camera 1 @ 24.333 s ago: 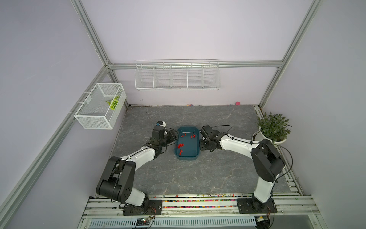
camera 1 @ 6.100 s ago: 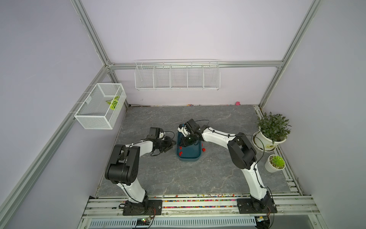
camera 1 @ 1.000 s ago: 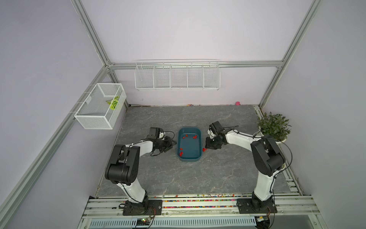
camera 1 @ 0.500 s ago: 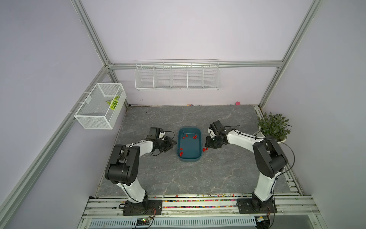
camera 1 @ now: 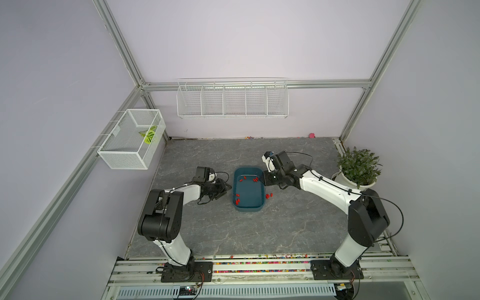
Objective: Take the screw protection sleeves out of the storage box
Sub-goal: Place the screw protection sleeve at the center of the board, then pick up the screw protection sleeve from the storage box.
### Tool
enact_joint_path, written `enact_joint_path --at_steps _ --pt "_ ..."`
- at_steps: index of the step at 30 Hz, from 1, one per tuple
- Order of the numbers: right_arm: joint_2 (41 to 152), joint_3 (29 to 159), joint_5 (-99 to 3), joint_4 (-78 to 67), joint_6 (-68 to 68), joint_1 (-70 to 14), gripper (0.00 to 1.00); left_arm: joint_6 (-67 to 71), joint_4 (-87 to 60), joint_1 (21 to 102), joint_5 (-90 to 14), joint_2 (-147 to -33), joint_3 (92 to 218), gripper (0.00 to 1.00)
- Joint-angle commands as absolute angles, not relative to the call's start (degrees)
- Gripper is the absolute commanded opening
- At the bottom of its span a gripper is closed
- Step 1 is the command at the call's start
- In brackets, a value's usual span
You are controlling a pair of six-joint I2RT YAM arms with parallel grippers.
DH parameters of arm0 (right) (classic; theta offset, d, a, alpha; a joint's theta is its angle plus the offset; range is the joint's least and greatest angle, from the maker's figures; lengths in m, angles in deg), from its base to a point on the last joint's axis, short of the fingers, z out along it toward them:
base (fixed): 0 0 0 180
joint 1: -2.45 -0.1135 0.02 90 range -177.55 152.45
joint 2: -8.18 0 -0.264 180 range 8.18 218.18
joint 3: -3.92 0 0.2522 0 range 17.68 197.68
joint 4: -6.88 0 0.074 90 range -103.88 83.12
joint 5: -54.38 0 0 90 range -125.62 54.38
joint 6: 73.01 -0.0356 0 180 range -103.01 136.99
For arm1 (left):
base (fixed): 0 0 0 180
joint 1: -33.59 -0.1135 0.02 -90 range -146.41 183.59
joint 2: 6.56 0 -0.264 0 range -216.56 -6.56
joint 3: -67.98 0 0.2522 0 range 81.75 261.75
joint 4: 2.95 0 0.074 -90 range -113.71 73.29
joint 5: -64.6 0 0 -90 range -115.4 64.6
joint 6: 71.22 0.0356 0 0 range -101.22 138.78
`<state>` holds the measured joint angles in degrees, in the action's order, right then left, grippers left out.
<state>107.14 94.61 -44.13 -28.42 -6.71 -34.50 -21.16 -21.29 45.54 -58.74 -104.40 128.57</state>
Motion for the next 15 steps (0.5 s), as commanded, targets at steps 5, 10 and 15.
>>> enact_joint_path --at_steps 5,10,15 --pt "117.96 105.49 -46.05 -31.09 -0.40 -36.57 0.28 -20.37 -21.09 45.41 -59.14 -103.91 129.17 0.47" --pt "124.20 110.59 -46.67 -31.85 0.29 -36.57 0.28 -20.25 -21.25 45.41 -59.32 -104.22 129.47 0.47" --pt "128.89 115.21 -46.05 -33.00 0.77 -36.57 0.29 -20.15 -21.45 45.38 -59.39 -104.32 129.65 0.47"
